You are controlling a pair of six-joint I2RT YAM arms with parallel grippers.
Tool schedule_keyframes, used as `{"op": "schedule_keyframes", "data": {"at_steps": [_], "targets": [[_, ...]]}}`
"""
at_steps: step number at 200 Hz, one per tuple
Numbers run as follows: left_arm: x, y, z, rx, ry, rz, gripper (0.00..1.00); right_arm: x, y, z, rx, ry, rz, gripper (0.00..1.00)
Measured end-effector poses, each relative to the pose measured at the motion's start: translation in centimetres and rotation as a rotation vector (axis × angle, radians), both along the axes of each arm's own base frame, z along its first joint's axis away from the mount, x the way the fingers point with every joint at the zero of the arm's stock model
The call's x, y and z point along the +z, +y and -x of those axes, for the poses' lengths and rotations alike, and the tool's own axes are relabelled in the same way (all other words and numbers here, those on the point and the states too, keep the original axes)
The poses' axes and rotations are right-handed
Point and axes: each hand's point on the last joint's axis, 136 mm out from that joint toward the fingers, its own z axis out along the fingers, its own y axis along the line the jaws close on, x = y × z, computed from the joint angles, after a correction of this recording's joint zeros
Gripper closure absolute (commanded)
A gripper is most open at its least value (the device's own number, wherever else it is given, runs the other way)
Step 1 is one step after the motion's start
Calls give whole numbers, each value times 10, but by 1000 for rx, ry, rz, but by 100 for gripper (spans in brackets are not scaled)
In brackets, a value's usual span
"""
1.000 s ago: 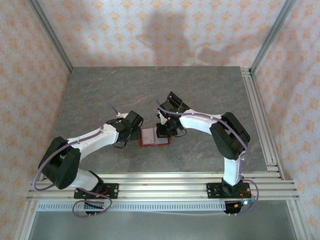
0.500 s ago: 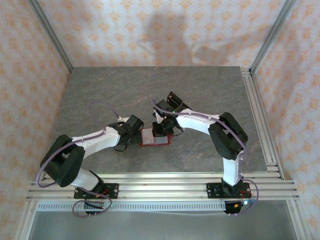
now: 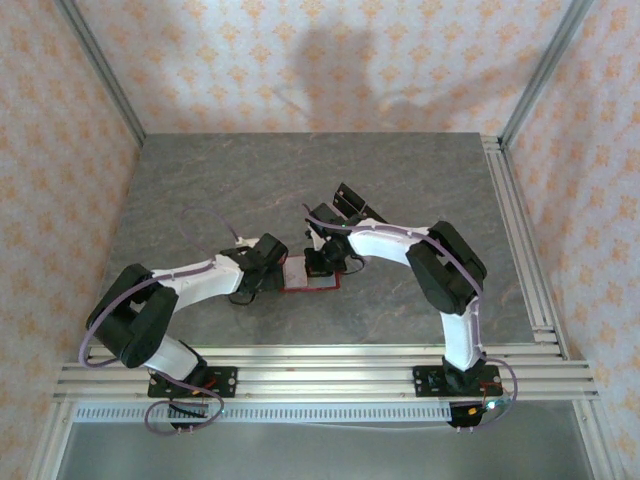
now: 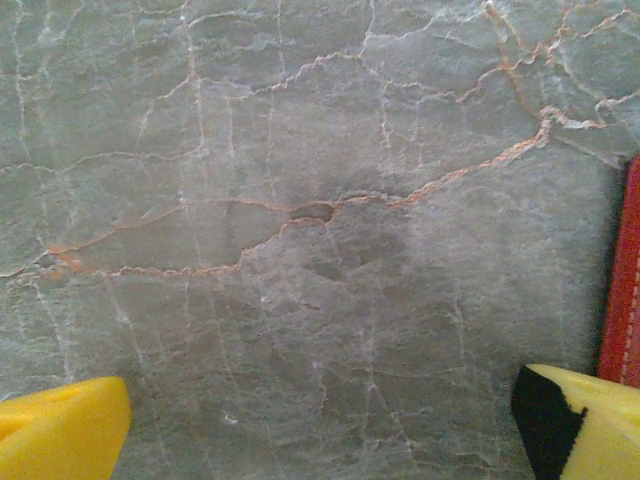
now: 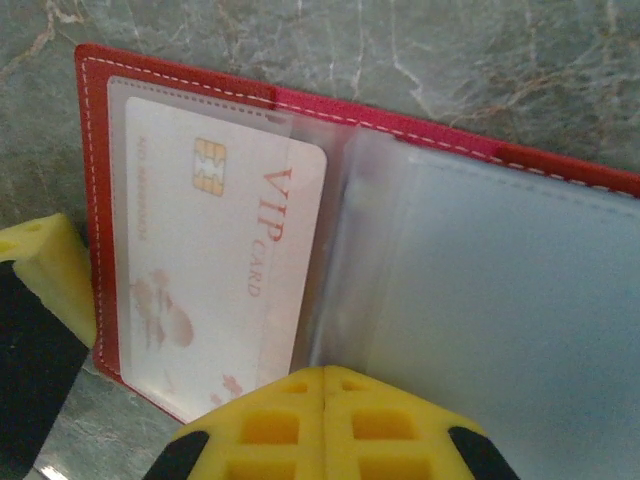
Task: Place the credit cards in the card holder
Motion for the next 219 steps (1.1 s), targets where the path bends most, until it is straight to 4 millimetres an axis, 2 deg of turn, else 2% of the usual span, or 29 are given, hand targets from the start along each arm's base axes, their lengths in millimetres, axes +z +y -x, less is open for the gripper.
{"op": "schedule_keyframes", "data": {"at_steps": [54, 110, 186, 202, 213, 219], "targets": [[-2, -2, -1, -3, -6, 4, 0, 0, 3, -3, 1, -1, -5, 100], [-4, -3, -2, 1, -13, 10, 0, -1, 17, -6, 18, -6, -9, 100], [-5, -3, -2, 2, -16, 12, 0, -2, 19, -6, 20, 5, 3, 100], [-5, -3, -2, 2, -16, 12, 0, -1, 19, -7, 19, 3, 4, 91], [-5, -3, -2, 2, -16, 11, 0, 1, 18, -8, 16, 0, 2, 77], [-5, -3, -2, 2, -16, 11, 0, 3, 16, -9, 11, -5, 2, 73]]}}
